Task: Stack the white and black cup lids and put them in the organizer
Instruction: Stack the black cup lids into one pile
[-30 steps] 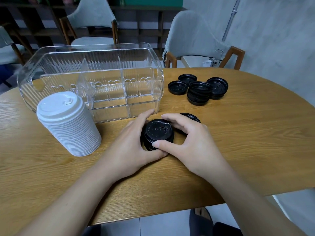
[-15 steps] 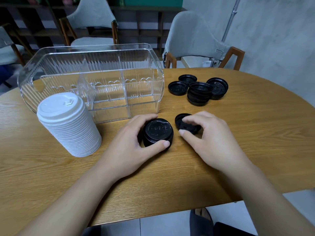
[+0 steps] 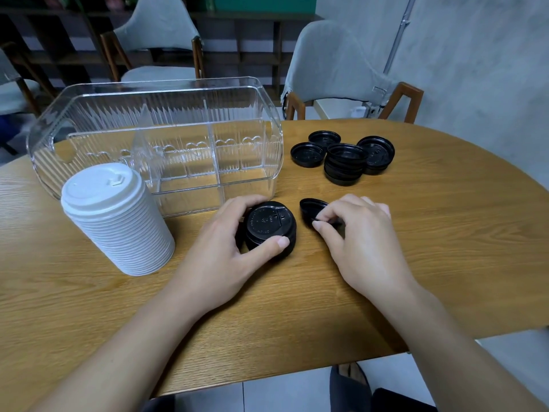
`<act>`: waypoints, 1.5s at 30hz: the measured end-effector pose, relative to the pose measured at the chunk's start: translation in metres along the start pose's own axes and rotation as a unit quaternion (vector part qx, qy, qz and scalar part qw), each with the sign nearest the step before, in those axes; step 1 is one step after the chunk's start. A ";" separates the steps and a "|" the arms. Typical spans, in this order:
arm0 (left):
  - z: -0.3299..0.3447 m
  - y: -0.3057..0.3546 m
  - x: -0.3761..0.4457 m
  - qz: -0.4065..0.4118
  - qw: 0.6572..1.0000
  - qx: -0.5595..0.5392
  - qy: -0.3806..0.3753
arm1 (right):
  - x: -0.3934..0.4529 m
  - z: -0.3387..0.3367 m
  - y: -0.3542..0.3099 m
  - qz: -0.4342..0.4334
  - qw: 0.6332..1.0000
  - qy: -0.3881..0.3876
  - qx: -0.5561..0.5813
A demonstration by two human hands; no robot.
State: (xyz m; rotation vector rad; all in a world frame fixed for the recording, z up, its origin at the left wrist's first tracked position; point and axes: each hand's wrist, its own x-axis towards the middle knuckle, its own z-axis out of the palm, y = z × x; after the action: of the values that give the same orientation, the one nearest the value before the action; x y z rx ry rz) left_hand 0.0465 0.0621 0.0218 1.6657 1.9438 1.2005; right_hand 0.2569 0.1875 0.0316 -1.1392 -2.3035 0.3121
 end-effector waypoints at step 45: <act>-0.002 0.004 -0.005 0.096 0.990 -0.094 0.037 | -0.001 -0.017 -0.018 -0.052 0.889 -0.110 0.441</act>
State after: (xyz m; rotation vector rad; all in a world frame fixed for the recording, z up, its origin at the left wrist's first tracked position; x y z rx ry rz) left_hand 0.0495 0.0569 0.0248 1.7612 1.6792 1.4864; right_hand 0.2556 0.1751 0.0528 -0.5165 -1.9837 1.3345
